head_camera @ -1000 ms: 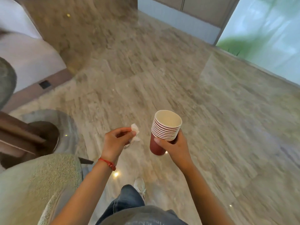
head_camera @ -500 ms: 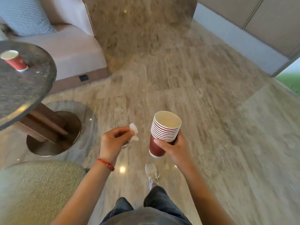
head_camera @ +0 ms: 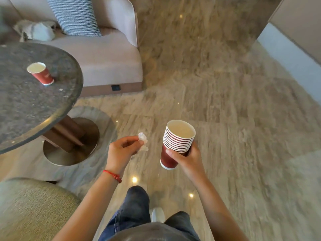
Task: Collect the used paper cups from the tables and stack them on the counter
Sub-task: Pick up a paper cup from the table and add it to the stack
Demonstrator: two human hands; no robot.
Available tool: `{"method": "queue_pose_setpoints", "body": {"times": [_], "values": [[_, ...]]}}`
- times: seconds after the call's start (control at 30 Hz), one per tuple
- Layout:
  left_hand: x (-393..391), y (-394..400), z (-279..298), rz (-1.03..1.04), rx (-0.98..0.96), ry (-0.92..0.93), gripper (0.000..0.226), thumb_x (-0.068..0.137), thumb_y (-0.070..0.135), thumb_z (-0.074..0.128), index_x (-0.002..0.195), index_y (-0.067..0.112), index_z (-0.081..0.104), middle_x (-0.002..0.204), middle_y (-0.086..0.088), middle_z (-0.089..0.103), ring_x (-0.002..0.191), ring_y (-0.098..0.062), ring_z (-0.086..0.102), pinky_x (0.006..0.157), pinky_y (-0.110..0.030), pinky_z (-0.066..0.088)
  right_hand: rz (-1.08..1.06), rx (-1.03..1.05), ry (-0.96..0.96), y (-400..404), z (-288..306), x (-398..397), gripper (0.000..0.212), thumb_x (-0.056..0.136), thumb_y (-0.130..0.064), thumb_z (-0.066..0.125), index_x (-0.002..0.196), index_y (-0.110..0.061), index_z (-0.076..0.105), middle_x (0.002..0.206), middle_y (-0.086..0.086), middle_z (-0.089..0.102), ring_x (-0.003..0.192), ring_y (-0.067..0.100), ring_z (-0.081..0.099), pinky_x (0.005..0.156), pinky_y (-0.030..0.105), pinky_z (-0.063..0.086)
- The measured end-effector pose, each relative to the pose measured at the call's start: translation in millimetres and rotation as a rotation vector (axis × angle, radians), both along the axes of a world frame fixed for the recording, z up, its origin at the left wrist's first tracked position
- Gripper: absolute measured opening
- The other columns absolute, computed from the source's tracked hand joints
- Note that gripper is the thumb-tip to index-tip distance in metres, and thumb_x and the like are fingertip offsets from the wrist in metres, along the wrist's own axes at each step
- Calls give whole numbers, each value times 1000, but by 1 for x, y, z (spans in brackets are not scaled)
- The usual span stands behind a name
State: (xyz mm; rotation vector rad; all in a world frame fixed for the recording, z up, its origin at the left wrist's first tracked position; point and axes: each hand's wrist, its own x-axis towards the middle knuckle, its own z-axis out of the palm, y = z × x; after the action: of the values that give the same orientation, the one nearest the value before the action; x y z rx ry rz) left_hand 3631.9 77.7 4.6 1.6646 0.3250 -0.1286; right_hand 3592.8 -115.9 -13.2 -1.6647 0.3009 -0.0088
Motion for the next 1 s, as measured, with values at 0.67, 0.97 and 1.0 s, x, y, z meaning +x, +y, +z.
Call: {"method": "queue_pose_setpoints", "body": {"times": [0.67, 0.97, 1.0], "values": [[307, 108, 5, 247, -61, 1, 9, 76, 11, 73, 77, 19, 72, 72, -2, 69, 55, 2, 59, 54, -11, 48, 228, 3, -21, 102, 9, 360, 81, 54, -43, 80, 123, -14, 52, 109, -4, 67, 98, 5, 64, 72, 13, 49], [354, 175, -4, 585, -61, 49, 10, 78, 12, 71, 74, 21, 71, 56, 11, 67, 50, 5, 56, 50, -9, 46, 564, 11, -6, 186, 0, 477, 81, 51, -44, 81, 122, -17, 53, 108, -6, 66, 96, 2, 63, 71, 13, 50], [357, 183, -5, 639, -62, 51, 12, 78, 12, 72, 73, 22, 71, 54, 12, 67, 49, 5, 55, 49, -8, 46, 609, 15, -9, 198, -1, 489, 80, 52, -44, 81, 122, -16, 54, 108, -6, 66, 96, 3, 64, 72, 14, 50]]}}
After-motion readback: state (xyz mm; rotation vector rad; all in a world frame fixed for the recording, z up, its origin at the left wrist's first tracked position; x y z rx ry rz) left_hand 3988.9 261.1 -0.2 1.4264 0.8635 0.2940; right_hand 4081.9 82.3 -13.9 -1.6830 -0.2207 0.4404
